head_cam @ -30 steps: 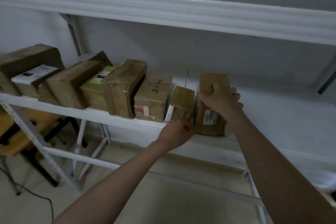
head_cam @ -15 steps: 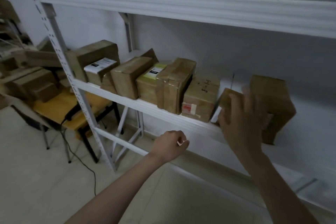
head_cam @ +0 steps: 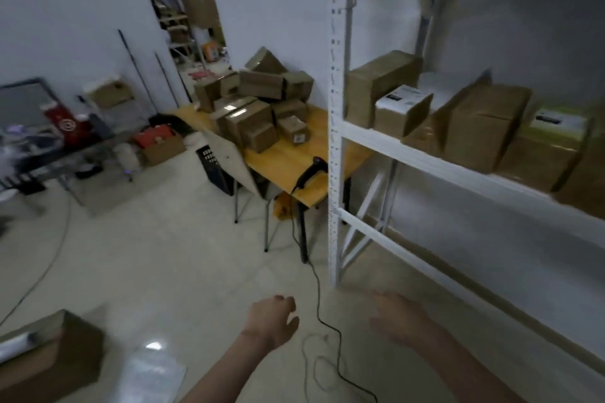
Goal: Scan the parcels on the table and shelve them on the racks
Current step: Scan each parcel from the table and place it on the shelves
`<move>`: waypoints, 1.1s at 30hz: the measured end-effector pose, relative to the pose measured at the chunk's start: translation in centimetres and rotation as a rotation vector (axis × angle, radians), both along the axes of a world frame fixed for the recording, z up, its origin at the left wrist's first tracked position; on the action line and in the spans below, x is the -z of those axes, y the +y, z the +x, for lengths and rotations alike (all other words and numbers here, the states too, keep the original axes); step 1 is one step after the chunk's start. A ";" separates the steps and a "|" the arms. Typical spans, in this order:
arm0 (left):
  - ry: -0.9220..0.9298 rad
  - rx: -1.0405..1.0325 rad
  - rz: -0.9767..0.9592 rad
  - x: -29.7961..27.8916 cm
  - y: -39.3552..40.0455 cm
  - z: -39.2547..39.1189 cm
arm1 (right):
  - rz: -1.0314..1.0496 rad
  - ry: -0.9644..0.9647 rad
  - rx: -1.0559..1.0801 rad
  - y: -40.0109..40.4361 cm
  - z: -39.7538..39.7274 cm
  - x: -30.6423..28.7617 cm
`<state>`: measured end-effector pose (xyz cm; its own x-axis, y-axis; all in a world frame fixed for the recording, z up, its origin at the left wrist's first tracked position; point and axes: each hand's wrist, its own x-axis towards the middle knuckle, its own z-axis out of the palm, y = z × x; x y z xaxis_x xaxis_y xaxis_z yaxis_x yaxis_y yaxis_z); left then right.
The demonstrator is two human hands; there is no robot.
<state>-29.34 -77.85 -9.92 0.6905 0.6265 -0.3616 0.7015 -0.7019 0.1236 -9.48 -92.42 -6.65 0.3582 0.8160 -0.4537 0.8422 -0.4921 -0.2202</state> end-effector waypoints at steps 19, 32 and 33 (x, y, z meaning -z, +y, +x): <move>0.086 -0.244 0.136 -6.4 30.6 -13.9 | -0.108 0.031 -0.383 40.0 -13.2 -2.5; 0.045 -0.028 0.177 -11.1 55.2 -2.6 | 0.002 0.042 -0.135 61.7 -4.2 -5.9; 0.033 0.000 0.177 -11.3 57.0 -1.5 | 0.002 0.033 -0.123 63.2 -3.6 -6.0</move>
